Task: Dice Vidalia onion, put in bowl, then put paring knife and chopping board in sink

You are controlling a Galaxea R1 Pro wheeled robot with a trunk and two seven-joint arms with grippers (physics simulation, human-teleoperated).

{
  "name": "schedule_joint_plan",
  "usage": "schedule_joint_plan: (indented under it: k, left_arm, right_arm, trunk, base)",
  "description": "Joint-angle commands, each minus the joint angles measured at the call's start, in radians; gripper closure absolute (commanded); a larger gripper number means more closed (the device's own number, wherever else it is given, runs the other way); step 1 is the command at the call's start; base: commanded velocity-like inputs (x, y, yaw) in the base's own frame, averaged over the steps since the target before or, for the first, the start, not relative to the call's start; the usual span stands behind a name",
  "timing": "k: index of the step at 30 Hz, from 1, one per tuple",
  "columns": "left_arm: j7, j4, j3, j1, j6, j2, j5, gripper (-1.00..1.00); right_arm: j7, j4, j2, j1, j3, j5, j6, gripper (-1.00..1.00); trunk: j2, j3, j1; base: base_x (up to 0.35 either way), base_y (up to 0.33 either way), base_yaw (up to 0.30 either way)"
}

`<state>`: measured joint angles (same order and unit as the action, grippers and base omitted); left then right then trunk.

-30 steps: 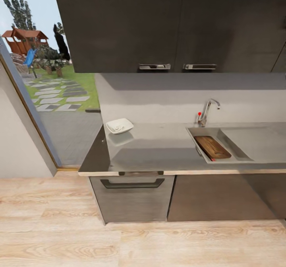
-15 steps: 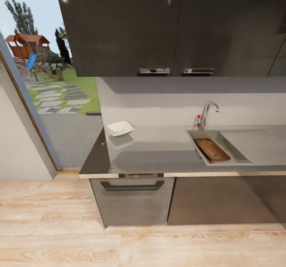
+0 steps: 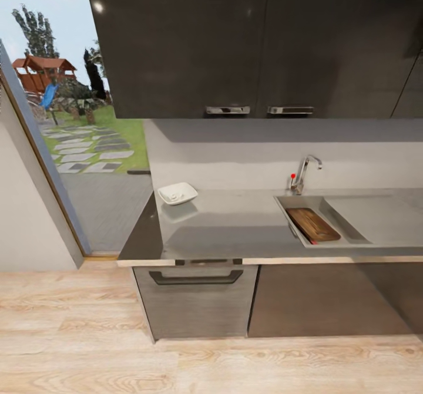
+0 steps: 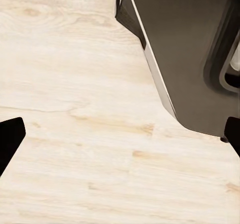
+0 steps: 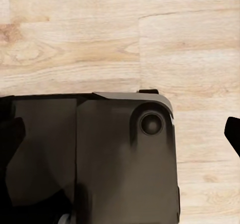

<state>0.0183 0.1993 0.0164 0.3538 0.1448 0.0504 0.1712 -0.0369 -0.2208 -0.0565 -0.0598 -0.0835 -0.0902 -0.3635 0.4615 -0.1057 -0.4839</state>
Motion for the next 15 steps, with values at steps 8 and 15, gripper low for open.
schedule_joint_plan:
  k: [8,15]
  left_arm:
    - [0.002,0.002,0.002,0.001,0.001,0.000,0.008,-1.00]
    - [0.002,0.002,0.002,0.001,0.001,0.000,0.008,-1.00]
  right_arm:
    - [-0.004,-0.002,0.001,-0.001,-0.009,-0.009,-0.002,-1.00]
    - [-0.004,-0.002,0.000,0.000,-0.009,-0.009,-0.001,-1.00]
  trunk:
    - [0.001,0.011,-0.001]
    - [0.001,0.023,-0.001]
  base:
    - [0.000,0.000,0.000]
    - [0.000,0.000,0.000]
